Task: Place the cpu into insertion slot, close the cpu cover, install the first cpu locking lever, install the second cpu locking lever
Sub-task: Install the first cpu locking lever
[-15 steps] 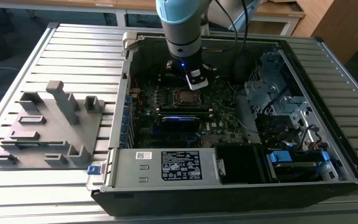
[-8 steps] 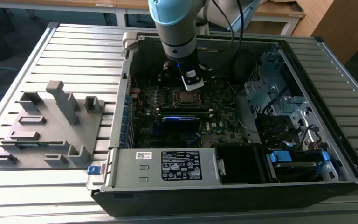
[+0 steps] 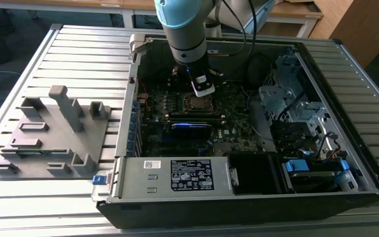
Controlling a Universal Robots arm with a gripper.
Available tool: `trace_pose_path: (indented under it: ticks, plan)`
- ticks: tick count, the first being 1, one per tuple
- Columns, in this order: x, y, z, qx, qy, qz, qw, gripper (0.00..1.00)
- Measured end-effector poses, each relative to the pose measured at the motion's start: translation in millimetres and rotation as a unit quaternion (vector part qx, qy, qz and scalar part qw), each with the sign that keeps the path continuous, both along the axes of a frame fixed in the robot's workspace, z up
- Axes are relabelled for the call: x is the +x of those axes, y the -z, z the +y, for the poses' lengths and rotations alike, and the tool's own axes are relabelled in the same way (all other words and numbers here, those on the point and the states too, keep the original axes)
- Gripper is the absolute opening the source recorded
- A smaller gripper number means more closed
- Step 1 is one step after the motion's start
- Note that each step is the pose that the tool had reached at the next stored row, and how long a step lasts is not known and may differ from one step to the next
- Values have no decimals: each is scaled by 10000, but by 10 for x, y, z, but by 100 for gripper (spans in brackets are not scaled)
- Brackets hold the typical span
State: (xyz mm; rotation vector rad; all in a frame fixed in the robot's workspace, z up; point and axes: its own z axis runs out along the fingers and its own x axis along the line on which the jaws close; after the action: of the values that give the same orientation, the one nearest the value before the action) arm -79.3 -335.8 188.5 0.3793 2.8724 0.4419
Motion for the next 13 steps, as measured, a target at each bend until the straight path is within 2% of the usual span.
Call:
trace_pose_path:
  ticks: [3, 7, 9, 13]
  plan:
    - [-1, 0, 0, 3, 1, 0, 10000, 10]
    - [0, -26, 0, 68, 0, 0, 10000, 10]
    - [0, -44, 0, 146, 1, -1, 9999, 10]
    - [-1, -49, 0, 342, 0, 0, 9994, 10]
